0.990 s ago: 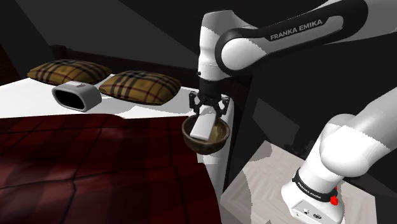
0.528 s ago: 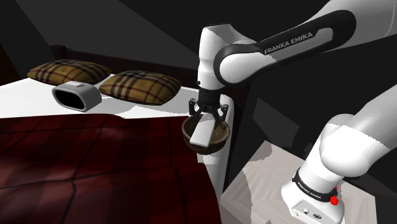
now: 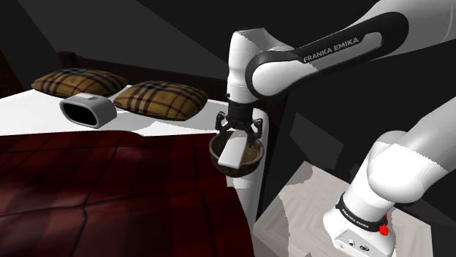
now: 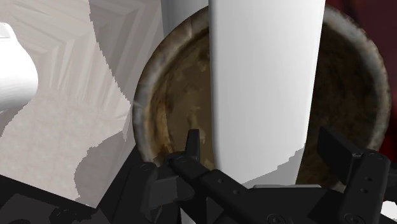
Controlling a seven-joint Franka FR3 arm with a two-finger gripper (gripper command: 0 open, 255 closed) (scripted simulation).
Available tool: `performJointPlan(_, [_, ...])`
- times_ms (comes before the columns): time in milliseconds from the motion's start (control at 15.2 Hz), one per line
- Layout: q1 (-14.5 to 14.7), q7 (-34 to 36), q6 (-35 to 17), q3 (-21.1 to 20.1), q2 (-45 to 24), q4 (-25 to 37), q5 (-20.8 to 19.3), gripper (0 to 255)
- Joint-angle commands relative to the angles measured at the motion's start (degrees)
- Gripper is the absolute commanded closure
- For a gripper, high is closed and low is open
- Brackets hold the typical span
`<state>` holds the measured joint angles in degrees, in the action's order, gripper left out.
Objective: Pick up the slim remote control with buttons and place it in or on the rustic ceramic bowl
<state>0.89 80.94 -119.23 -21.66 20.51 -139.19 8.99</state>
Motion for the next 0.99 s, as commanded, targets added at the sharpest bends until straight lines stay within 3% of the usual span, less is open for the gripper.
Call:
performJointPlan(0, [0.0, 0.0, 0.0, 0.0, 0.0, 0.0, 0.0, 0])
performJointPlan(132, [0.0, 0.0, 0.0, 0.0, 0.0, 0.0, 0.0, 0])
performJointPlan(396, [-0.1, -0.2, 7.8, 1.1, 2.3, 5.5, -0.1, 0])
performJointPlan(924, [-0.1, -0.2, 7.8, 1.1, 2.3, 5.5, -0.1, 0])
